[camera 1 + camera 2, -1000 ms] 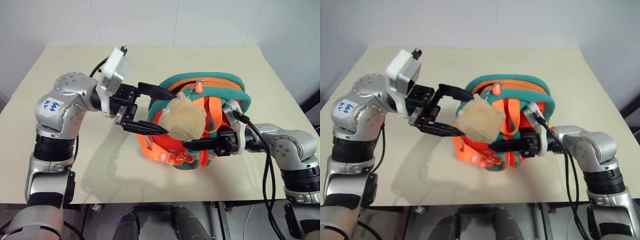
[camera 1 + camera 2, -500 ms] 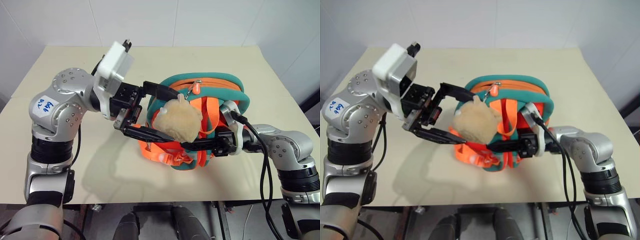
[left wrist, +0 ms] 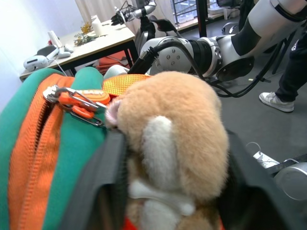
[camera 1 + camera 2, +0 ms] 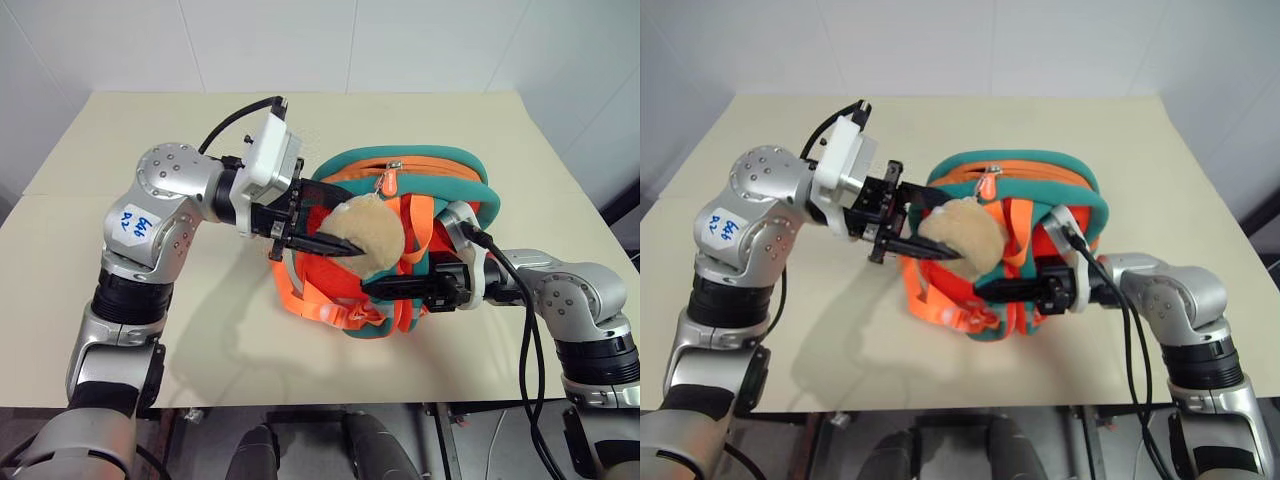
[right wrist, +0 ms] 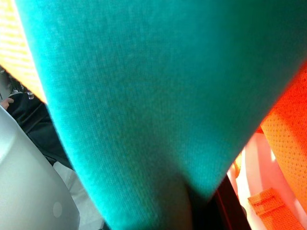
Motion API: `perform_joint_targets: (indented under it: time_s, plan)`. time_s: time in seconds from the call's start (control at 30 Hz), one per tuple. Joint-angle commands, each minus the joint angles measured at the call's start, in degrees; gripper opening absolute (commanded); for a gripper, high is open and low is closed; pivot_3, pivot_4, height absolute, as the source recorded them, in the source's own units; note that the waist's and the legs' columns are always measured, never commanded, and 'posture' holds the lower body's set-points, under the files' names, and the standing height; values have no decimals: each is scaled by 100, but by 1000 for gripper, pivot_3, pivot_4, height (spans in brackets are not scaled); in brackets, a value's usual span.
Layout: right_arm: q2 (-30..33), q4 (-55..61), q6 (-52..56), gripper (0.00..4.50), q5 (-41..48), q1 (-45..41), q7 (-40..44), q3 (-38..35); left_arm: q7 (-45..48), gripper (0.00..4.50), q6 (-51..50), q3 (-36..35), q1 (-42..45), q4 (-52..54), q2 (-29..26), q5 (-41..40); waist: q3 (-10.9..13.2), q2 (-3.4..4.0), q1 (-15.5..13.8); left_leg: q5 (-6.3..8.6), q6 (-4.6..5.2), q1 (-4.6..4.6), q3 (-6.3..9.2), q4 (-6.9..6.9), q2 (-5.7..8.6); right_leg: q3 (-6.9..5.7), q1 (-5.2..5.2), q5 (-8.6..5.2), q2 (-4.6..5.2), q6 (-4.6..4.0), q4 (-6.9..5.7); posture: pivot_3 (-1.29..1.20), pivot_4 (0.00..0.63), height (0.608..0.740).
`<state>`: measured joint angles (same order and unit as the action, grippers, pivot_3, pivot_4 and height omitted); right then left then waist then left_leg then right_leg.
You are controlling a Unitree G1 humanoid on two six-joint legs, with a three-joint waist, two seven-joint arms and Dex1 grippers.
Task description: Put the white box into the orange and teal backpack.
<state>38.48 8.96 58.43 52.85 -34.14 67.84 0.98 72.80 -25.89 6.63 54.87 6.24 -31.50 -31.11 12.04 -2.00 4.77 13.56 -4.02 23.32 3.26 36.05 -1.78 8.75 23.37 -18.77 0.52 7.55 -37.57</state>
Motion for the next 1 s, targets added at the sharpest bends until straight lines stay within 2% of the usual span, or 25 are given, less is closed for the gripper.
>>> perform_joint_targets:
  time_s: [0.03, 0.27, 0.43, 0.53, 0.67, 0.8, 1.0]
  plan:
    - [-54, 204, -36, 0, 88, 12, 25, -20, -19, 1151, -205, -282, 129, 165, -118, -265, 0, 0, 5, 0, 0, 0, 0, 0, 0, 1, 0, 0, 0, 0, 0, 0, 150, 740]
    - [-47, 192, -29, 0, 75, 20, 41, -13, 339, 1117, -821, -892, 368, -384, -1014, -725, 1, 1, 14, 0, 0, 0, 0, -2, -2, -1, 3, 0, -4, 0, -2, 0, 150, 740]
    - [-50, 211, -9, 0, 99, 45, 29, -35, 690, 1117, -628, -982, 478, -1835, -1833, -226, 1, 3, 37, 0, 0, -1, -1, -2, -1, -1, 2, -1, -2, 0, 1, 0, 150, 740]
    - [-57, 248, 8, 0, 129, 70, -16, -64, 952, 1117, -574, -833, 327, -2591, -2043, 10, 1, 3, 28, 0, 0, -3, -1, -9, -2, -3, 5, -4, -4, -6, -1, 0, 150, 740]
    - [-76, 342, 47, 0, 215, 145, -130, -130, 1084, 1117, -206, -567, 0, -3555, -1901, 485, 1, 3, 3, 0, 0, 1, 0, -10, -2, -6, 6, -6, 0, -7, 1, 0, 150, 740]
    - [-99, 436, 80, 0, 306, 223, -270, -191, 1120, 1117, 65, -323, -285, -3886, -1601, 816, 1, 3, -8, 0, 0, 5, 0, -9, -2, -6, 9, -6, 1, -8, 0, 0, 150, 740]
    - [-264, 561, 71, 0, 461, 355, -573, -249, 418, 1117, 1443, -209, -683, -4888, -305, 1369, -1, 4, -43, 0, 0, -1, 1, -2, -1, -6, 2, -5, 4, -7, -4, 0, 150, 740]
